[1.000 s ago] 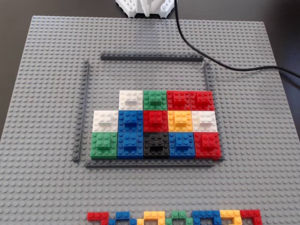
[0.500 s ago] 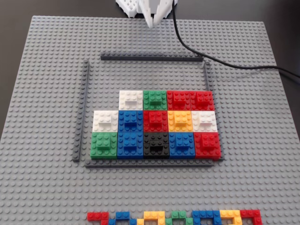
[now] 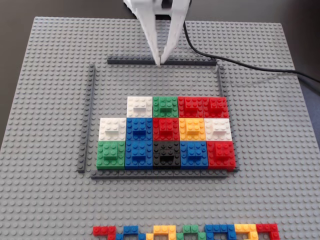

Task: Grab the cube and place it into the grid

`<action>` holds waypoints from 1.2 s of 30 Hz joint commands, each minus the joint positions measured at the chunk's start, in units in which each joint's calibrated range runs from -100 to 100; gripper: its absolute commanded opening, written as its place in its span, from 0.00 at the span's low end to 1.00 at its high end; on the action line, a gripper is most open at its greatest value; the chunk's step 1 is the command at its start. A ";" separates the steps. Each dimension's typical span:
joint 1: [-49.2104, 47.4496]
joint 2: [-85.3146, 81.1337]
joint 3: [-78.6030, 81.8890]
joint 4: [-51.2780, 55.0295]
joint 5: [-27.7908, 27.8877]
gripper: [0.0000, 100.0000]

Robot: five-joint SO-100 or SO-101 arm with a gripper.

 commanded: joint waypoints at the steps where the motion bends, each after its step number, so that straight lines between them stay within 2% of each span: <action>1: -0.23 -1.95 2.62 1.44 0.29 0.00; 22: -0.15 -1.95 7.06 9.74 1.32 0.00; 36: -0.23 -1.95 7.06 10.72 0.00 0.00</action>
